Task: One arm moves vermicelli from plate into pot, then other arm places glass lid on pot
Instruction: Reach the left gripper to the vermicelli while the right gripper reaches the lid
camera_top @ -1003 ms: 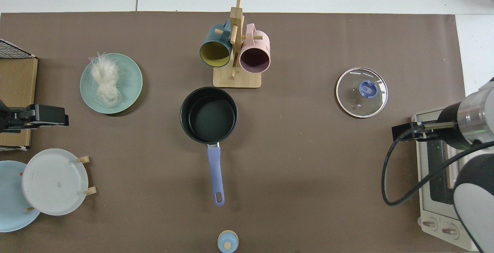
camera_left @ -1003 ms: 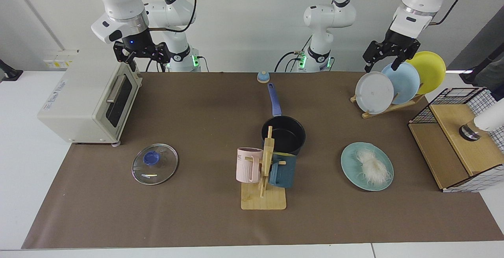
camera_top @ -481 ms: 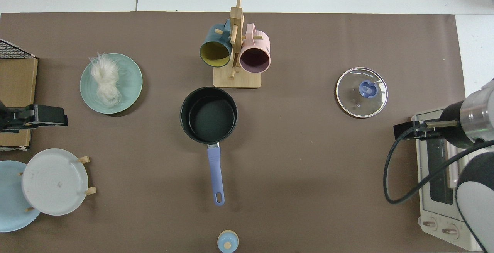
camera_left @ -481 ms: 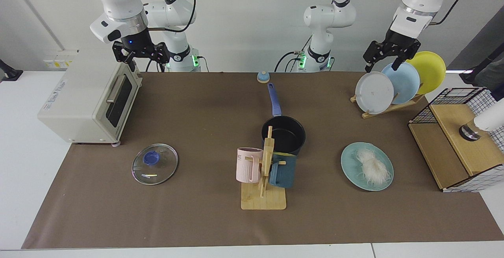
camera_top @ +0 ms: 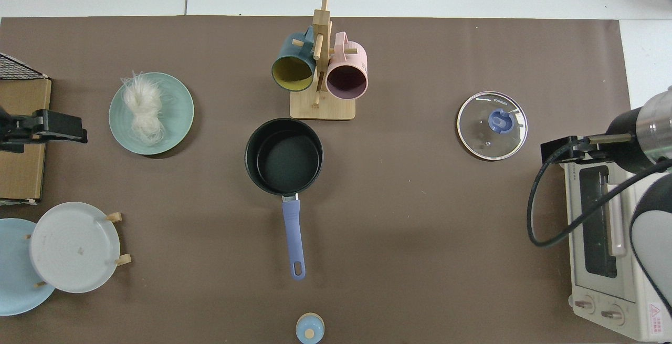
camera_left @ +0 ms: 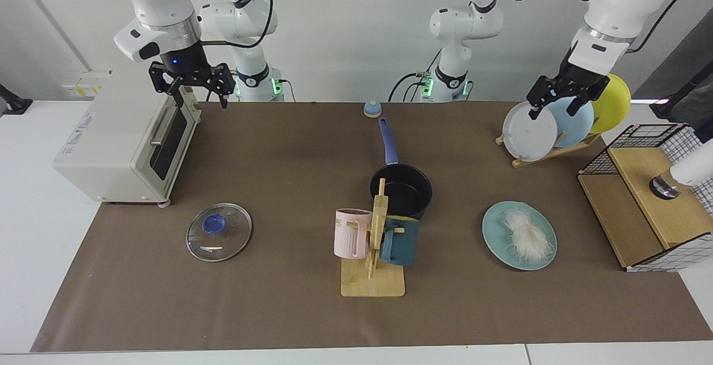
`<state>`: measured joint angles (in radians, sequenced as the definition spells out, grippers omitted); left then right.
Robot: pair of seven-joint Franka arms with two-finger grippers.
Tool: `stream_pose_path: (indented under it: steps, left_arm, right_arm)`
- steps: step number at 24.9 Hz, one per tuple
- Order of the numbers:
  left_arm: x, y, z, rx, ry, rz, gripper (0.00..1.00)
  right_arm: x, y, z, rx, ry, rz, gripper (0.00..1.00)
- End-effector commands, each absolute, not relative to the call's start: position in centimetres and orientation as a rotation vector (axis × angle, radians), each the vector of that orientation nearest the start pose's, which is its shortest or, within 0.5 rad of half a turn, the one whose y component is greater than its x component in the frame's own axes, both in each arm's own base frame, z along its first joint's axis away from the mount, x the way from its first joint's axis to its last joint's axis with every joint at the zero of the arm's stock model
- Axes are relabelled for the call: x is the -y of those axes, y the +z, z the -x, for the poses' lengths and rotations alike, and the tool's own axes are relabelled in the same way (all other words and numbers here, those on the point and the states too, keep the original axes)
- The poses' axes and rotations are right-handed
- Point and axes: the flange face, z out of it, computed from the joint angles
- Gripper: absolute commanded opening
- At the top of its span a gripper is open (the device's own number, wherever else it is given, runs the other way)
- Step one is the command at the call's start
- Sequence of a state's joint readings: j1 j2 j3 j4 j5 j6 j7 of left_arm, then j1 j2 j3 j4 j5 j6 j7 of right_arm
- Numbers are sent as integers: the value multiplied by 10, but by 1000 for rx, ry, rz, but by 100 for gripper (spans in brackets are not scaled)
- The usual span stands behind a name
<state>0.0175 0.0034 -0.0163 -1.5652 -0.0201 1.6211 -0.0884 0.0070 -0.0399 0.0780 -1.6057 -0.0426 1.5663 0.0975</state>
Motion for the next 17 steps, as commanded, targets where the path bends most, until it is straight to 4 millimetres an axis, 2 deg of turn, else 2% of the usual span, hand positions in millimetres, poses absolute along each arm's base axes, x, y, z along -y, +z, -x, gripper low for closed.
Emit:
stream_pose_path:
  steps: [1, 3, 5, 6, 8, 10, 12, 14, 15, 17]
  left_arm:
    - [-9, 589, -612, 157, -86, 3153, 100]
    - [-12, 563, -628, 185, -84, 3154, 100]
    - [-12, 532, -648, 213, -112, 3151, 100]
    - [-15, 532, -653, 220, -180, 3149, 100]
    - [-29, 515, -659, 249, -215, 3142, 100]
    - [-29, 478, -673, 240, -191, 3143, 100]
    - [-35, 460, -684, 260, -234, 3137, 100]
    - [-35, 453, -690, 261, -275, 3135, 100]
    - [-34, 447, -693, 253, -280, 3134, 100]
    - [-24, 407, -701, 210, -220, 3140, 100]
  right_arm:
    - [-38, 620, -586, 42, -5, 3186, 99]
    - [-39, 608, -610, 43, -7, 3180, 99]
    - [-37, 587, -635, 37, 5, 3173, 99]
    - [-34, 576, -645, 28, 3, 3171, 99]
    - [-31, 549, -663, 27, -36, 3168, 99]
    - [-29, 528, -677, 32, -60, 3189, 99]
    - [-29, 506, -687, 43, -116, 3202, 99]
    - [-22, 466, -688, 35, -121, 3200, 99]
    - [-14, 453, -688, 17, -145, 3198, 99]
    - [-4, 425, -688, 4, -168, 3193, 99]
